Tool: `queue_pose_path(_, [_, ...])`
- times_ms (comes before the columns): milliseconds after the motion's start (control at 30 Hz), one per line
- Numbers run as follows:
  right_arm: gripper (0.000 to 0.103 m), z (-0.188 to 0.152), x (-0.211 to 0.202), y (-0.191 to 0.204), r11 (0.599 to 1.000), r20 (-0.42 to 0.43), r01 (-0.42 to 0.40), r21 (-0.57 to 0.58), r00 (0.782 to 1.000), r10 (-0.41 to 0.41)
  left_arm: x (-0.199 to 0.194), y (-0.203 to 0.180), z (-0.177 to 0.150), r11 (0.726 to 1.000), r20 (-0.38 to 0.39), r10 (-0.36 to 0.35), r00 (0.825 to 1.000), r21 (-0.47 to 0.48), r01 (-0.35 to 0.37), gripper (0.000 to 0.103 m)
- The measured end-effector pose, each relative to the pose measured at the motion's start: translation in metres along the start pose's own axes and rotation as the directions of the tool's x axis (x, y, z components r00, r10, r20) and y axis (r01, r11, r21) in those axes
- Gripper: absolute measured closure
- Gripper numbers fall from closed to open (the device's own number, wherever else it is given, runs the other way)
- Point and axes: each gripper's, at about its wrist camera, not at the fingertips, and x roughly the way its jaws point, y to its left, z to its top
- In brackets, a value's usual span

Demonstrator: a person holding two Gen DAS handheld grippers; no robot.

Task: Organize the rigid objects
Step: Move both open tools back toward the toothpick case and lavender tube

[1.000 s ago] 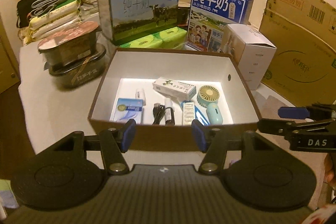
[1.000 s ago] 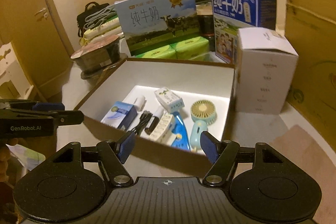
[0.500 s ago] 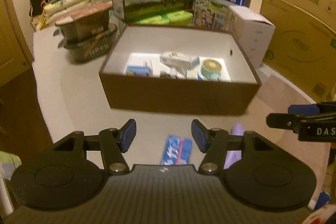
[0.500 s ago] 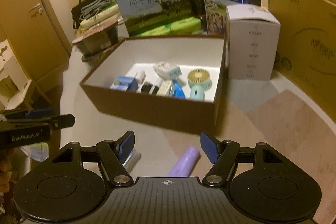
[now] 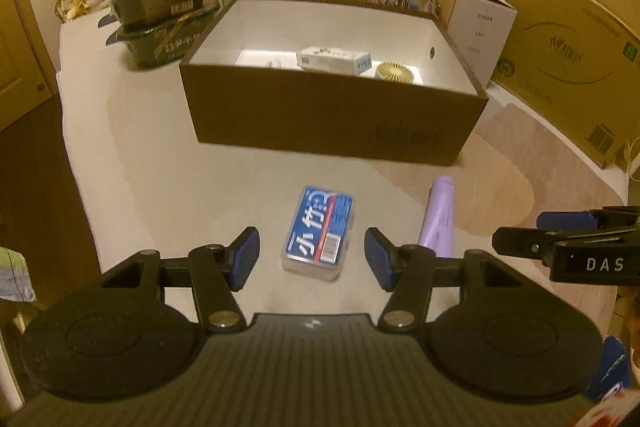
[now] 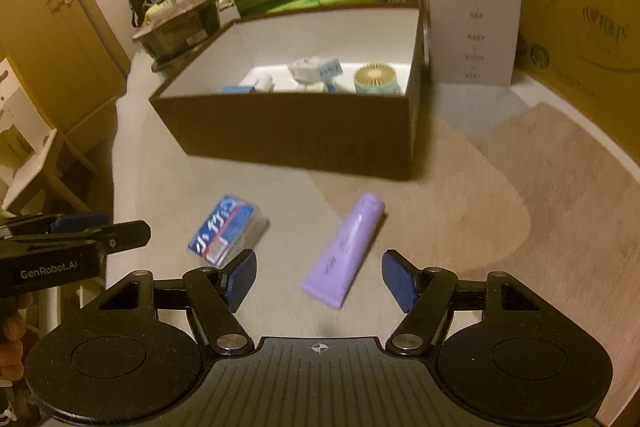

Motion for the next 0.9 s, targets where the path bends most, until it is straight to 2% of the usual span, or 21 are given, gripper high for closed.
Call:
queue_pose_path(433, [0.034,-0.027,0.005,-0.003,1.0,-0.024,-0.002,0.018,1.0,0.003,0.006,-0.001,-0.025,1.0,-0.044,-0.011,0.999,-0.009,0.011,0.048])
queue_pose_path(900, [0.034,-0.039,0.044,-0.008,0.999,-0.069,0.039,0.034,0.997,-0.036,0.039,-0.007,-0.038,0.999,-0.066,-0.016,0.998,0.035,0.018,0.047])
